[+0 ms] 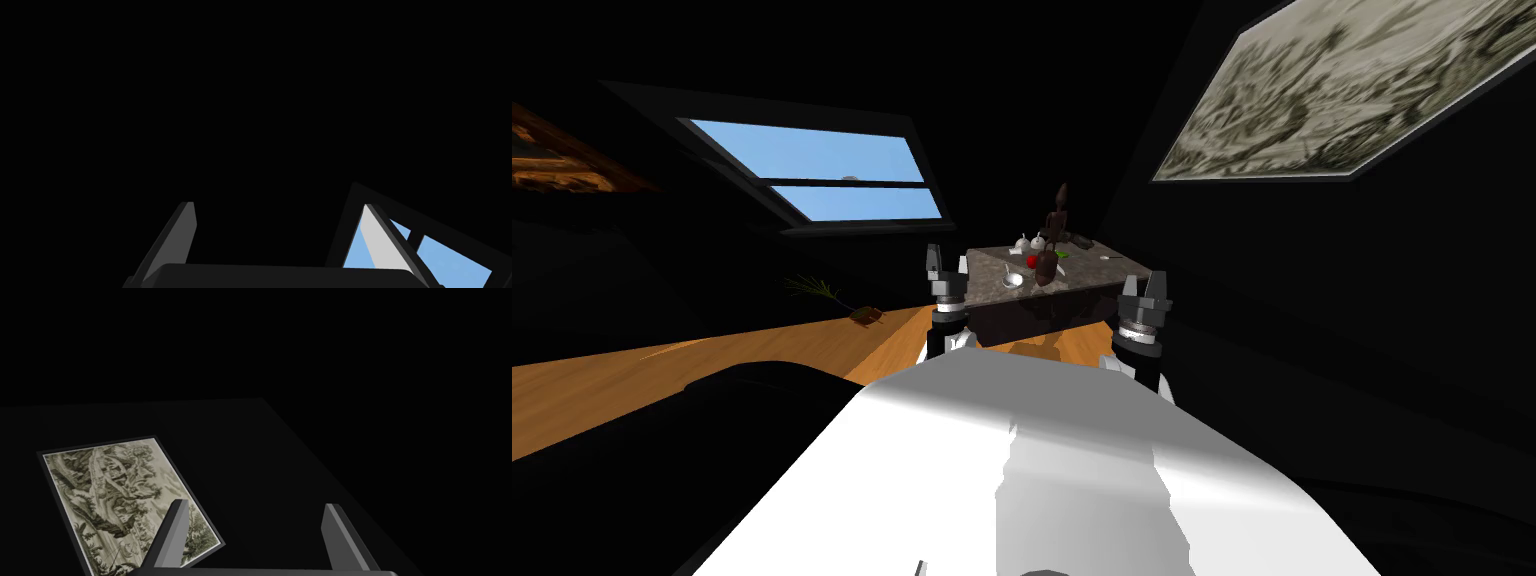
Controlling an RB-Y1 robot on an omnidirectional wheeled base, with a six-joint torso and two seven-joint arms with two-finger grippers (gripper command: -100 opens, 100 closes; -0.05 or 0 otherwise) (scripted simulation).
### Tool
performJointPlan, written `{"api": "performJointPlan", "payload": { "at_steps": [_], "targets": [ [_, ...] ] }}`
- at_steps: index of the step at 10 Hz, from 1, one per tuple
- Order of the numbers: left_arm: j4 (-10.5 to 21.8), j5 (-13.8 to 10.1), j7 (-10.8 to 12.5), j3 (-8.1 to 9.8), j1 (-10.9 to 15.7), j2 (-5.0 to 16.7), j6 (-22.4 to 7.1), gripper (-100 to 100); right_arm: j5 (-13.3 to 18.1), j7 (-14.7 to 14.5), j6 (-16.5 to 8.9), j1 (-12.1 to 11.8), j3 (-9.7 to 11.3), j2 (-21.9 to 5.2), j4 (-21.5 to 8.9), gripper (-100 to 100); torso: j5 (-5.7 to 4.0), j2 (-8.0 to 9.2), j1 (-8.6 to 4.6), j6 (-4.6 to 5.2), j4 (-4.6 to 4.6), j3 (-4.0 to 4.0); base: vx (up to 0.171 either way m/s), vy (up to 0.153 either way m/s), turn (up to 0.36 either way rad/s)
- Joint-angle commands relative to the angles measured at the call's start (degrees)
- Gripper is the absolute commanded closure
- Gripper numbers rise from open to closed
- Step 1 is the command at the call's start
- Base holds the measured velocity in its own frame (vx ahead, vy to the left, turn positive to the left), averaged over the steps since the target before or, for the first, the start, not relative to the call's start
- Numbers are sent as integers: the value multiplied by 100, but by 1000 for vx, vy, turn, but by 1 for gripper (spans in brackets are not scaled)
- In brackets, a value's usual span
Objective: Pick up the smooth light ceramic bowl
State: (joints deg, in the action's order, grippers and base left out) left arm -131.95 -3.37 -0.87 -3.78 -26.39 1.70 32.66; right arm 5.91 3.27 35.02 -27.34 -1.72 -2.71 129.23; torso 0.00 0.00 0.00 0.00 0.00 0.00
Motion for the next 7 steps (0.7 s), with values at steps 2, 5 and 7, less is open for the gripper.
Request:
{"api": "performJointPlan", "payload": {
  "at_steps": [2,5,7],
  "targets": [
    [28,-73,-20,-10,129,245,-338,-100,0,0,0,0,0,0,0,0,-1,2,-4,0,0,1,-15,-21,8],
    [54,-196,-52,-22,348,445,-832,-100,0,0,0,0,0,0,0,0,-2,10,-11,1,2,5,-29,-30,12],
    [62,-247,-65,-25,438,501,-1130,-100,0,0,0,0,0,0,0,0,-3,7,-11,0,2,4,-14,-25,7]
  ]
}}
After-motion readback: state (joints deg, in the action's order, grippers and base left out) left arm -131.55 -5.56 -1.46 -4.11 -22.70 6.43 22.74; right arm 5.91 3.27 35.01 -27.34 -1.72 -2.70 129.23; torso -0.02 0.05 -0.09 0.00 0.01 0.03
